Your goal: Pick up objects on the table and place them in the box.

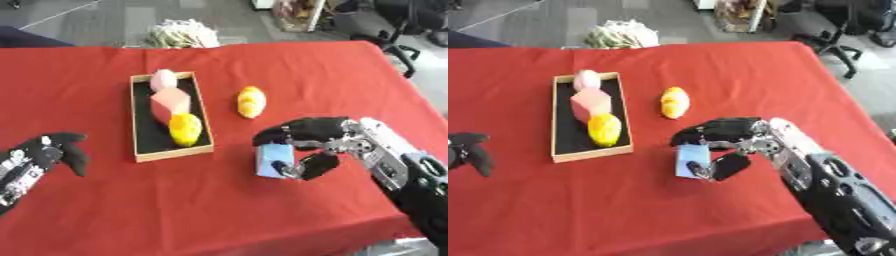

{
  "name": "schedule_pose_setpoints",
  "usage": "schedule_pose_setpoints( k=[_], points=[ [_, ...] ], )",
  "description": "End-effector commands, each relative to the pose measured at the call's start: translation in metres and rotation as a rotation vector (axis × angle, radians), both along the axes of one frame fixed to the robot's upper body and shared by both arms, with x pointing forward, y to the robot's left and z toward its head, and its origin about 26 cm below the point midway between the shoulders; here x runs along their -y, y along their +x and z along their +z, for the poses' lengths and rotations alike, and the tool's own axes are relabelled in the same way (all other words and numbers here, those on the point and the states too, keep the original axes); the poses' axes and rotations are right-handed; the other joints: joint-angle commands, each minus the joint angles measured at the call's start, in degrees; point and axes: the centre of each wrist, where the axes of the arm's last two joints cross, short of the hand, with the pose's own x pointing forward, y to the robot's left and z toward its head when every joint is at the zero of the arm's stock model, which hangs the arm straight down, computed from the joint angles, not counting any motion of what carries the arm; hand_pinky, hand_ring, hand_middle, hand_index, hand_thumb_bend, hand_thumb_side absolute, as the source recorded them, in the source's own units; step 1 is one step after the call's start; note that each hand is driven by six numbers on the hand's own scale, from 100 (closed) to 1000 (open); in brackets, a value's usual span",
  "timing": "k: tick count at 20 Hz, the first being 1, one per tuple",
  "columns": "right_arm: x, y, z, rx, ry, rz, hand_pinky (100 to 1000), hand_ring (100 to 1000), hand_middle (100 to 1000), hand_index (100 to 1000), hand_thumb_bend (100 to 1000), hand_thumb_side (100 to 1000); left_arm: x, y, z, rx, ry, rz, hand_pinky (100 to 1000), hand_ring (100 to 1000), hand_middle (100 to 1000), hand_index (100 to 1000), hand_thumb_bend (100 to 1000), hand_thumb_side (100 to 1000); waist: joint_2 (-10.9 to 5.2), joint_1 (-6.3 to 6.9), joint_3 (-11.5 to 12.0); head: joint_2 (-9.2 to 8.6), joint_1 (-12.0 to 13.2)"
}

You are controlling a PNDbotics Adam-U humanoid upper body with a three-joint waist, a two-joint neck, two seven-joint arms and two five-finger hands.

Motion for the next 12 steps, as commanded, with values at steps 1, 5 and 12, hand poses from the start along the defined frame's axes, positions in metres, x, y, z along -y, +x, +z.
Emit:
schedule_pose_setpoints(
  k=[1,5,12],
  points=[
    [0.005,0.002,0.006,-0.028,-0.251,0.258,793,808,931,1000,100,464,0.002,-0.001,0.006,0.021,-0.001,-0.015,695,548,576,850,100,886,-1.29,-0.31,0.02,-0.20,-0.20],
    [0.010,0.002,0.012,-0.003,-0.233,0.251,754,678,904,1000,100,308,0.001,-0.001,0.006,0.022,-0.003,-0.013,695,550,576,850,100,883,-1.36,-0.25,-0.09,-0.20,-0.33],
    [0.028,0.014,0.064,0.120,-0.126,0.188,751,617,881,1000,100,311,0.003,0.000,0.009,0.037,-0.017,-0.016,694,549,576,850,100,854,-1.52,-0.04,0.23,-0.20,-0.32]
  ],
)
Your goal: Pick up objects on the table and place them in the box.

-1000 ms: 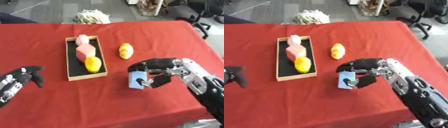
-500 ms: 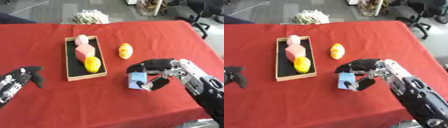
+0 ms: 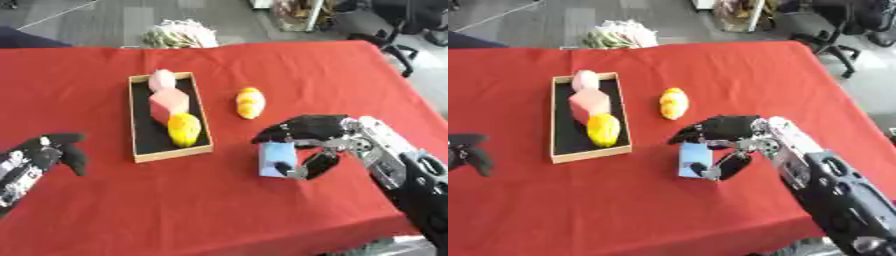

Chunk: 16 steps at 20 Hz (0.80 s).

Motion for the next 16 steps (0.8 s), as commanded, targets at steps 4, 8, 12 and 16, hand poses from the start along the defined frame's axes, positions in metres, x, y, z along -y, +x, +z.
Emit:
schedule_pose_setpoints(
  k=[4,8,12,16],
  points=[
    [0.017,0.019,0.062,0.091,-0.132,0.136,760,622,887,1000,100,350,0.006,0.001,0.016,0.062,-0.034,-0.025,691,544,571,847,100,826,-1.23,0.54,1.51,-0.20,-0.99],
    [0.012,0.042,0.079,0.118,-0.078,0.100,768,624,886,1000,100,293,0.014,0.003,0.021,0.084,-0.091,-0.042,679,532,559,841,100,798,-1.19,1.18,4.17,-0.20,-2.98],
    [0.003,0.065,0.078,0.118,-0.041,0.057,774,627,889,1000,100,282,0.019,0.003,0.024,0.091,-0.128,-0.072,676,528,556,838,100,783,-1.48,1.51,7.19,-0.20,-5.37],
    [-0.004,0.083,0.074,0.134,-0.009,0.003,782,648,897,1000,100,275,0.022,0.003,0.027,0.094,-0.149,-0.094,674,526,554,837,100,783,-1.58,1.67,10.17,-0.20,-8.23]
  ],
)
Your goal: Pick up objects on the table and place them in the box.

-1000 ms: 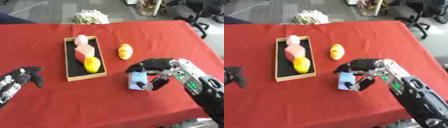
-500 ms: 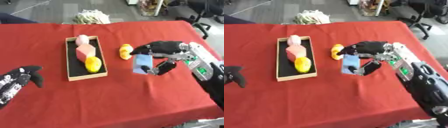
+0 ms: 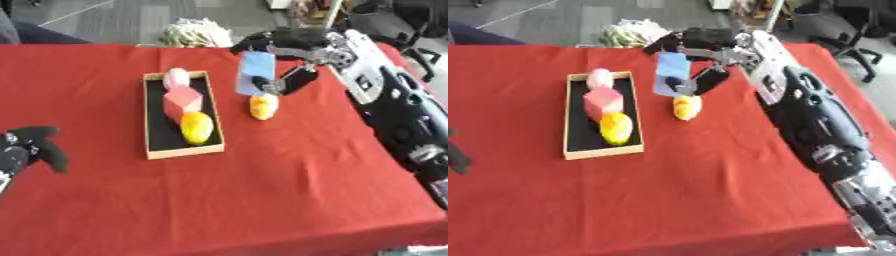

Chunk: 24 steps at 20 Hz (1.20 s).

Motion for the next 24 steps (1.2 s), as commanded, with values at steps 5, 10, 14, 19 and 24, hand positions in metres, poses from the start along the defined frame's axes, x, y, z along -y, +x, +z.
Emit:
schedule_pose_setpoints(
  k=[5,10,14,19,24],
  points=[
    [-0.004,0.022,0.000,0.038,-0.026,0.009,775,656,895,1000,100,236,0.009,0.000,0.012,0.033,-0.024,-0.051,674,525,553,837,100,787,-1.43,0.77,3.62,-0.20,-5.09],
    [-0.012,0.030,-0.010,0.048,0.016,-0.020,775,668,899,1000,100,228,0.010,0.001,0.012,0.030,-0.024,-0.064,674,526,553,837,100,788,-1.47,0.41,5.28,-0.20,-7.09],
    [-0.023,0.031,-0.006,0.081,0.029,0.020,776,669,901,1000,100,224,0.011,0.001,0.012,0.027,-0.021,-0.068,674,526,553,837,100,791,-1.51,0.15,5.81,-0.20,-7.56],
    [-0.040,0.030,0.001,0.104,0.020,0.098,785,693,905,1000,100,228,0.011,0.001,0.011,0.021,-0.020,-0.074,675,526,554,837,100,794,-1.74,-0.10,6.19,-0.20,-7.93],
    [-0.046,0.029,-0.008,0.064,-0.029,0.106,793,719,911,1000,100,244,0.011,0.001,0.010,0.016,-0.019,-0.071,675,527,554,838,100,798,-1.91,-0.25,6.34,-0.20,-7.95]
  ],
)
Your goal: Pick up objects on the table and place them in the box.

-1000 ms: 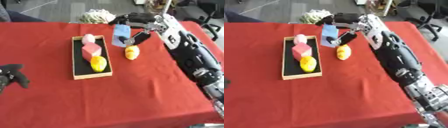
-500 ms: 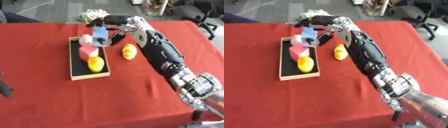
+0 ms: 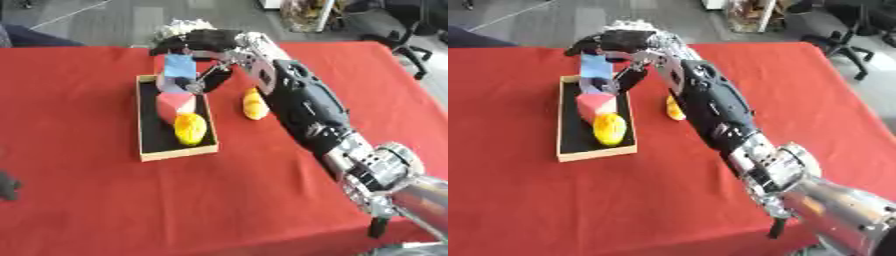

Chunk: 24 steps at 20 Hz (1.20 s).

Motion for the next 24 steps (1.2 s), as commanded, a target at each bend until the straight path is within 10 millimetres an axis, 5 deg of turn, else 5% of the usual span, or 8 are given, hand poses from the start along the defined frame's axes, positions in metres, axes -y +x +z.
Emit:
schedule_pose_setpoints(
  k=[1,12,15,17,24],
  points=[
    [-0.001,0.001,0.010,0.004,-0.071,0.022,794,725,912,1000,100,248,0.000,0.000,0.006,0.020,-0.001,-0.007,675,527,554,838,100,799,-1.75,-0.28,0.12,-0.20,-0.23],
    [0.006,0.001,0.006,-0.049,-0.172,0.002,863,888,951,1000,100,286,-0.001,-0.001,0.003,0.006,0.003,-0.004,675,528,555,840,100,803,-2.28,-0.65,0.13,-0.20,-0.19],
    [0.008,0.001,0.005,-0.062,-0.187,-0.003,897,945,981,1000,100,533,-0.001,-0.001,0.003,0.004,0.002,-0.002,676,528,555,840,100,805,-2.38,-0.68,0.12,-0.20,-0.10],
    [0.009,0.001,0.005,-0.069,-0.193,-0.005,910,964,995,1000,100,585,-0.001,-0.002,0.002,0.002,0.003,-0.001,676,528,555,840,100,807,-2.43,-0.72,0.11,-0.20,-0.06],
    [0.013,0.000,0.007,-0.071,-0.209,-0.014,928,987,1000,1000,100,586,-0.002,-0.002,0.001,0.000,0.003,0.002,676,528,555,841,100,806,-2.57,-0.84,0.01,-0.20,-0.08]
  ],
)
